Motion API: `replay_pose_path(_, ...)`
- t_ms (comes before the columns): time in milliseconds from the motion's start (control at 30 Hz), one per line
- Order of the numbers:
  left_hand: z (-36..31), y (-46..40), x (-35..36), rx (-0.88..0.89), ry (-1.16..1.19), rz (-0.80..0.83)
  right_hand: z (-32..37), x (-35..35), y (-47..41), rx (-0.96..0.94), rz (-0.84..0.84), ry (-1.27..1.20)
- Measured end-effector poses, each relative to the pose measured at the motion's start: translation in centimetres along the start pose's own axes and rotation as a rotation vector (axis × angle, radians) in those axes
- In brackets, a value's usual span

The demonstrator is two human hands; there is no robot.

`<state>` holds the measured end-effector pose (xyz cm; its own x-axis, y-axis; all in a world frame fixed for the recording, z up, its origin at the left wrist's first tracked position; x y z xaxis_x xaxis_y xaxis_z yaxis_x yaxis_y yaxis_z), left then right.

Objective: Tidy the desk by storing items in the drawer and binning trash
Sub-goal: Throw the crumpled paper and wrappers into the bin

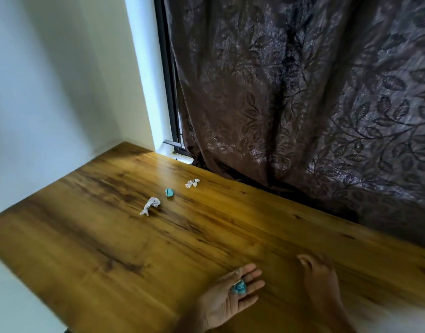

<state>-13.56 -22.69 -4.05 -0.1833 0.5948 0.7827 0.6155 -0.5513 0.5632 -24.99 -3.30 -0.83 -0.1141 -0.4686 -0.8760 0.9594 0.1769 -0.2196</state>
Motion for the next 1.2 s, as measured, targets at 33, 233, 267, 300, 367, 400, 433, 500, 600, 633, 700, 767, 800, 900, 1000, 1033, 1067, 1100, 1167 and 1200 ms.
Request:
replay_pose_path(33, -0.1, 0.0, 0.0, 0.031, -0.005, -0.033, 2.0, -0.3, 1.4, -0.04, -0.009, -0.048)
replay_pose_path(233, 1.8, 0.7, -0.5, 0.183, 0.146, -0.161, 13.3, -0.3, 8.6, -0.376, -0.147, -0.308)
replay_pose_path(267, 2.3, 0.8, -0.5, 0.203, 0.187, -0.162, 14.4, 0.1, 9.4, -0.387, -0.117, -0.329)
replay_pose_path(300, 2.6, 0.9, -0.6, 0.224, 0.23, -0.164, 15.1, 0.3, 10.0, -0.402, -0.121, -0.328)
replay_pose_path(367, 3.2, 1.2, -0.9, 0.25, 0.346, -0.179, 15.7, 0.2, 10.8, -0.454, -0.17, -0.327)
replay_pose_path(400, 3.5, 1.4, -1.0, 0.256, 0.389, -0.185, 15.8, -0.1, 11.1, -0.494, -0.208, -0.299)
replay_pose_path(433, 3.7, 1.6, -1.0, 0.261, 0.412, -0.2, 16.0, -0.2, 11.3, -0.543, -0.221, -0.246)
replay_pose_path(500, 4.0, 2.2, -1.2, 0.266, 0.419, -0.248, 16.3, -0.1, 11.5, -0.574, -0.207, -0.174)
replay_pose_path(600, 3.9, 2.8, -1.9, 0.243, 0.389, -0.323, 17.0, 0.9, 11.5, -0.582, -0.16, -0.193)
replay_pose_path(633, 3.6, 3.0, -2.4, 0.242, 0.383, -0.343, 17.4, 1.2, 11.4, -0.585, -0.151, -0.257)
replay_pose_path(700, 2.3, 3.9, -3.5, 0.27, 0.404, -0.357, 18.3, 1.6, 10.9, -0.571, -0.142, -0.41)
replay_pose_path(767, 0.4, 5.2, -4.4, 0.303, 0.455, -0.324, 19.2, 1.9, 9.9, -0.512, -0.144, -0.522)
replay_pose_path(800, -0.6, 5.8, -4.8, 0.319, 0.495, -0.298, 19.6, 2.1, 9.4, -0.489, -0.136, -0.551)
replay_pose_path(900, -4.7, 8.0, -7.0, 0.373, 0.568, -0.228, 21.4, 3.8, 6.4, -0.402, -0.11, -0.546)
replay_pose_path(1000, -9.1, 10.4, -9.4, 0.407, 0.579, -0.174, 22.9, 6.1, 2.8, -0.261, -0.033, -0.501)
replay_pose_path(1033, -10.6, 11.3, -10.4, 0.415, 0.573, -0.163, 23.6, 6.9, 1.6, -0.244, -0.021, -0.485)
replay_pose_path(1067, -12.1, 12.1, -11.5, 0.424, 0.565, -0.154, 24.4, 7.7, 0.4, -0.247, -0.019, -0.449)
replay_pose_path(1100, -13.6, 12.9, -12.6, 0.439, 0.56, -0.141, 25.3, 8.5, -0.7, -0.251, -0.016, -0.414)
replay_pose_path(1167, -16.6, 14.5, -14.4, 0.474, 0.55, -0.111, 26.9, 9.8, -3.2, -0.255, -0.017, -0.367)
replay_pose_path(1200, -18.1, 15.2, -15.3, 0.492, 0.536, -0.106, 27.6, 10.5, -4.5, -0.263, -0.022, -0.349)
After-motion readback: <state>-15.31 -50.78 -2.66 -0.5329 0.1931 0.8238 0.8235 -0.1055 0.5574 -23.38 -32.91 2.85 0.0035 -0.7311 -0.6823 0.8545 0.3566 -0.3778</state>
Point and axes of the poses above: each hand's wrist, its own y-axis away from the middle knuckle, its own x-axis out of the palm, z = x × y, the point moved 9 cm from there along -y, towards the middle knuckle, and after that the axes turned 13 degrees about -x, right-handed, at the moved point
